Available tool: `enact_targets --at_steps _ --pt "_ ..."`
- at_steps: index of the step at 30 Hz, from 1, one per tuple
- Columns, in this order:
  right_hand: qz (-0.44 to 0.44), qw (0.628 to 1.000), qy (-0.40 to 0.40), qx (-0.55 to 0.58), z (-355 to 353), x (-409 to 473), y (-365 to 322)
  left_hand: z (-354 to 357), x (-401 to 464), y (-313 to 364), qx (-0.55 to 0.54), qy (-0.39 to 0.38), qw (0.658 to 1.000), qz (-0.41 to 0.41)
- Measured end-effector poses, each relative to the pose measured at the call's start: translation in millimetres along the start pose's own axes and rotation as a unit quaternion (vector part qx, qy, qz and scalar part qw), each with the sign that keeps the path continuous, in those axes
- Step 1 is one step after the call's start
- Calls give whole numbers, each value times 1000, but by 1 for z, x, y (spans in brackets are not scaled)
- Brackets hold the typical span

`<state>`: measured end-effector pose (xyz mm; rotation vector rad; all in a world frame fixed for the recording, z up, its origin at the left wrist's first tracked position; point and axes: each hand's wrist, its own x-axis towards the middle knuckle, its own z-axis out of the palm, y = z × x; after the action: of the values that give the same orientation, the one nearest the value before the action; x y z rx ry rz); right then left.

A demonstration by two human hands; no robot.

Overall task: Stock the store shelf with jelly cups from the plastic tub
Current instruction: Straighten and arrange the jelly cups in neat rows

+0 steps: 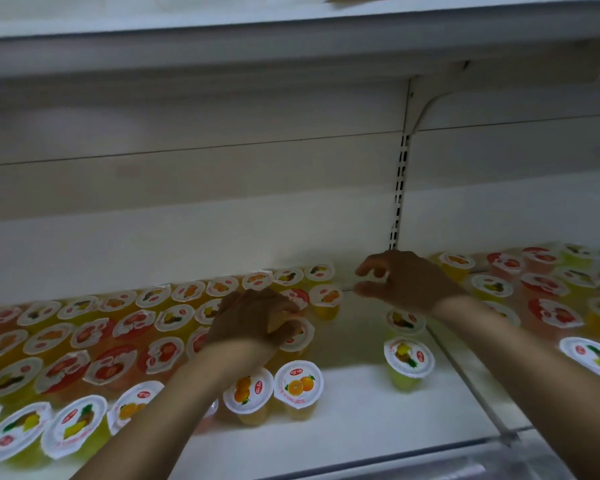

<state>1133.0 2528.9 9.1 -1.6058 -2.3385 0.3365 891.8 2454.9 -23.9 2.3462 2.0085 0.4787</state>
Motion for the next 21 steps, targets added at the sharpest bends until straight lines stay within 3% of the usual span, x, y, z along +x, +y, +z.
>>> enact_targets --at_steps 5,10,21 --pt "78 987 -102 -98 -5 -22 16 7 -10 0 -20 -17 999 -19" --pt "105 991 -67 -49 4 -24 8 2 -8 6 -4 -27 999 -24" --pt "22 999 -36 26 40 -32 -44 -2 -15 13 -14 -36 999 -38"
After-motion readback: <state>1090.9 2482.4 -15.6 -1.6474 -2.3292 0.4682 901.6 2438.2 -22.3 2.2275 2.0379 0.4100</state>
